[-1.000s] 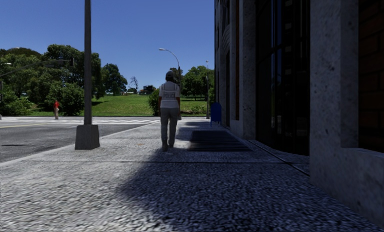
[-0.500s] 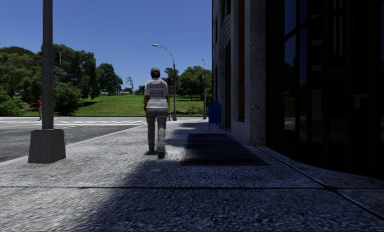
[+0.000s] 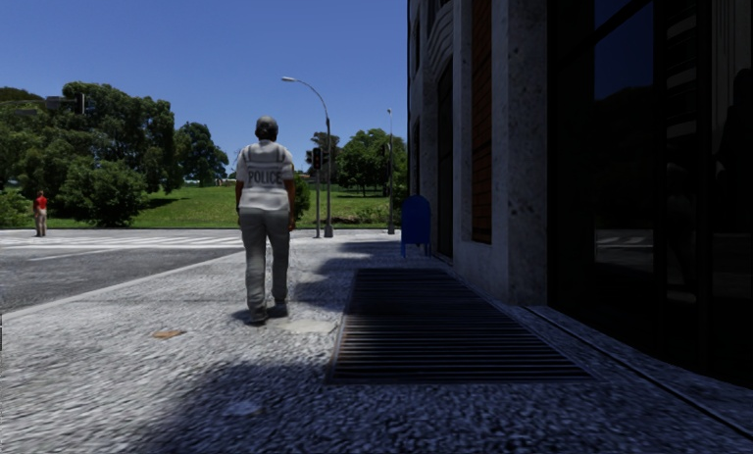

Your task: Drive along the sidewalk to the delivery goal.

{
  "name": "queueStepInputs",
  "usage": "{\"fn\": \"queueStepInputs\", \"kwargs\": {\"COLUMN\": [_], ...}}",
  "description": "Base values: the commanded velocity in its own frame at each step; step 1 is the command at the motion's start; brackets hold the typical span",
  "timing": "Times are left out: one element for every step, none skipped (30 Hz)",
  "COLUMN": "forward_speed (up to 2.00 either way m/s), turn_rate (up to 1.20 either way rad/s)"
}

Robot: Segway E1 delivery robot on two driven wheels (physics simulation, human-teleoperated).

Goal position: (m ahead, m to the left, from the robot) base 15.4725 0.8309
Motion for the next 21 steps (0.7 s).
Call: {"fn": "queueStepInputs", "kwargs": {"forward_speed": [2.0,2.0,2.0,2.0,2.0,2.0,2.0,2.0,2.0,2.0,2.0,2.0,2.0,2.0,2.0,2.0,2.0,2.0,2.0,2.0,2.0], "turn_rate": [0.0,0.0,0.0,0.0,0.0,0.0,0.0,0.0,0.0,0.0,0.0,0.0,0.0,0.0,0.0,0.0,0.0,0.0,0.0,0.0,0.0]}}
